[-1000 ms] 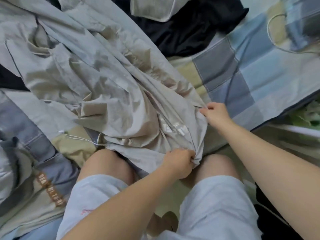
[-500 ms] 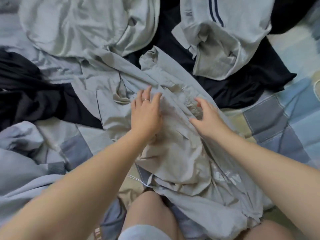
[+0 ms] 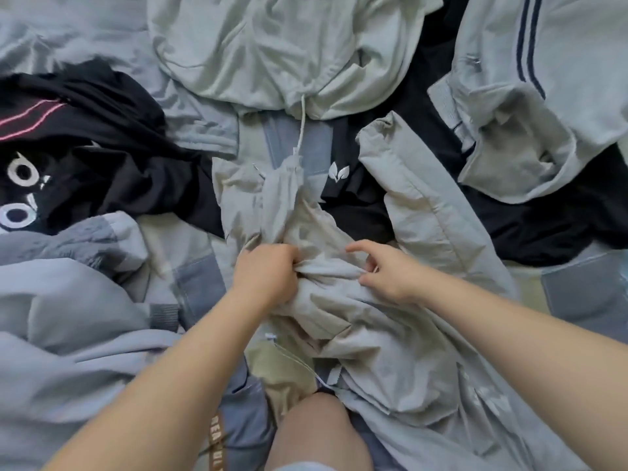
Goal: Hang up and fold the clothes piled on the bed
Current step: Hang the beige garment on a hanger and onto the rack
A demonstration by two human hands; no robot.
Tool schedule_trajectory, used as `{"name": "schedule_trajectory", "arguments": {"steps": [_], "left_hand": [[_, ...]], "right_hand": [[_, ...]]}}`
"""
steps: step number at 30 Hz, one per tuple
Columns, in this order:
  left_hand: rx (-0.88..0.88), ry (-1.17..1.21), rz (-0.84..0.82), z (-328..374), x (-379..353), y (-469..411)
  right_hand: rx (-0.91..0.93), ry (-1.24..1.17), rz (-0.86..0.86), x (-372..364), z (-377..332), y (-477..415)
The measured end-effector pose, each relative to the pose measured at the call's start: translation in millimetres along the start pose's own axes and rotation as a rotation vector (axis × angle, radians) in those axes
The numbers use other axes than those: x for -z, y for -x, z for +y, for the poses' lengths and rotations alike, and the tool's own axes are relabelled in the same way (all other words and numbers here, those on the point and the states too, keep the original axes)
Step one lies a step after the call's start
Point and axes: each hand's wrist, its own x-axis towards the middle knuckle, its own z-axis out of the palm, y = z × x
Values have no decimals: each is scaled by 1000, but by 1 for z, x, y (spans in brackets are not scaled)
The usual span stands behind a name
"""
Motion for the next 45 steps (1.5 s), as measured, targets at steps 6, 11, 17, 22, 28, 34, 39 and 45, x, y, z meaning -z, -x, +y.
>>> {"name": "schedule_trajectory", "arguments": {"steps": [6, 11, 17, 22, 28, 34, 39, 45], "left_hand": [[264, 142, -286, -30, -30, 51], [288, 299, -620, -45, -33, 64], [340, 441, -51, -65, -21, 59], [198, 282, 321, -72, -5, 32], [-55, 272, -55, -33, 18, 43], [-209, 375, 109, 58, 47, 105], [-291, 561, 303, 129, 54, 159], [-360, 584, 361, 225, 65, 195]], "right_hand": [[51, 34, 37, -13, -28, -17], [58, 189, 73, -39, -61, -37], [-76, 114, 32, -70, -88, -59], [59, -206, 136, -67, -90, -49], [156, -322, 238, -30, -86, 23], [207, -468, 381, 19, -72, 143], [181, -558, 560, 44, -35, 237], [189, -629, 764, 67, 25, 328]]}}
